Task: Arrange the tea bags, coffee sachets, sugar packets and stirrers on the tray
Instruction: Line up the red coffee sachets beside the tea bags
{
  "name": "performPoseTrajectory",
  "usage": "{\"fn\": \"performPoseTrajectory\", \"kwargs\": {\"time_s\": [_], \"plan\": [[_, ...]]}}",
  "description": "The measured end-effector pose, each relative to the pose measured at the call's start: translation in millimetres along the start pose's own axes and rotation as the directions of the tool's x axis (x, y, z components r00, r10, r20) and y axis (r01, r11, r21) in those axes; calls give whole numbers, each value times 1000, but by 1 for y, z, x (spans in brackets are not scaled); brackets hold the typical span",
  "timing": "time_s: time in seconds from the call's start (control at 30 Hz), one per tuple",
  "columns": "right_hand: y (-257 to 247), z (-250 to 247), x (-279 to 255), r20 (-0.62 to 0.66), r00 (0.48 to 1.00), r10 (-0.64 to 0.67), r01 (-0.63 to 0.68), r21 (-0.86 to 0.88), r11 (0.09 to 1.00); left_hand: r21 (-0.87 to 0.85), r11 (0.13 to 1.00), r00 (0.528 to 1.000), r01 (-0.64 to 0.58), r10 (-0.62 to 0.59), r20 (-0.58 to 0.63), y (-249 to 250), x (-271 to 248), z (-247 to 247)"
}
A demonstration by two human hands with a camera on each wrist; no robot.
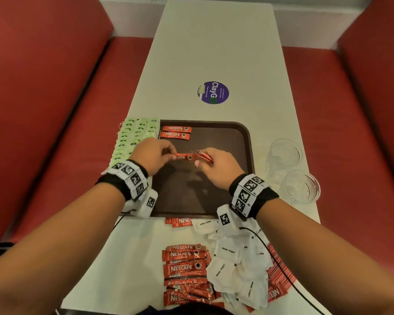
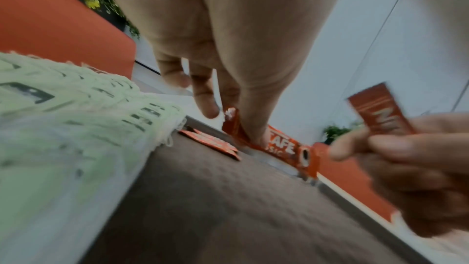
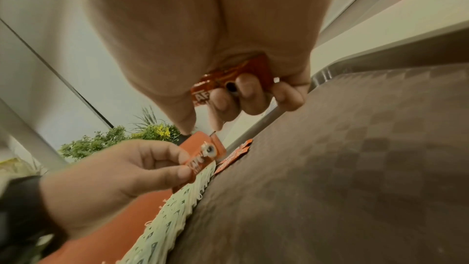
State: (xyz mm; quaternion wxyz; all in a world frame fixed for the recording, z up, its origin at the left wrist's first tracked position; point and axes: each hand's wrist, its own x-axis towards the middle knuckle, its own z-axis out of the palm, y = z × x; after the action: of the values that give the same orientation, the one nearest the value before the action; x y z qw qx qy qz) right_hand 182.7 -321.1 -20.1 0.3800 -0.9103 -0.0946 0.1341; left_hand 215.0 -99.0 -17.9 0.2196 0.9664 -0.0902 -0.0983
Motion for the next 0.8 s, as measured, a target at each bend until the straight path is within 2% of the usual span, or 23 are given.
{"fn": "performPoseTrajectory", "kwargs": {"time_s": [0.07, 0.13, 0.27, 0.37, 0.5, 0.63, 0.8], "plan": [[3, 0, 1, 8, 1000, 22, -22, 0, 1000, 132, 986, 995, 100, -96, -30, -11, 22, 0], [6, 0, 0, 26, 999, 21, -21, -10, 1000, 256, 956, 989, 146, -143, -29, -19, 41, 0], [9, -2, -4, 24, 1000, 17, -17, 10, 1000, 410, 902, 991, 132, -132, -29, -23, 70, 0], [10, -4, -6, 17, 999, 29, -29, 29, 999, 398, 913, 995, 94, -95, -17, -21, 85, -1], [11, -3, -11, 31, 999, 39, -40, 39, 998, 383, 921, 988, 72, -119, 100, -16, 97, -1], [9, -3, -13, 34, 998, 54, -56, 61, 997, 367, 928, 989, 60, -105, 105, -11, 103, -1], [4, -8, -15, 35, 992, 123, -127, 180, 975, 367, 929, 987, 48, -102, 127, -2, 106, 1]]}}
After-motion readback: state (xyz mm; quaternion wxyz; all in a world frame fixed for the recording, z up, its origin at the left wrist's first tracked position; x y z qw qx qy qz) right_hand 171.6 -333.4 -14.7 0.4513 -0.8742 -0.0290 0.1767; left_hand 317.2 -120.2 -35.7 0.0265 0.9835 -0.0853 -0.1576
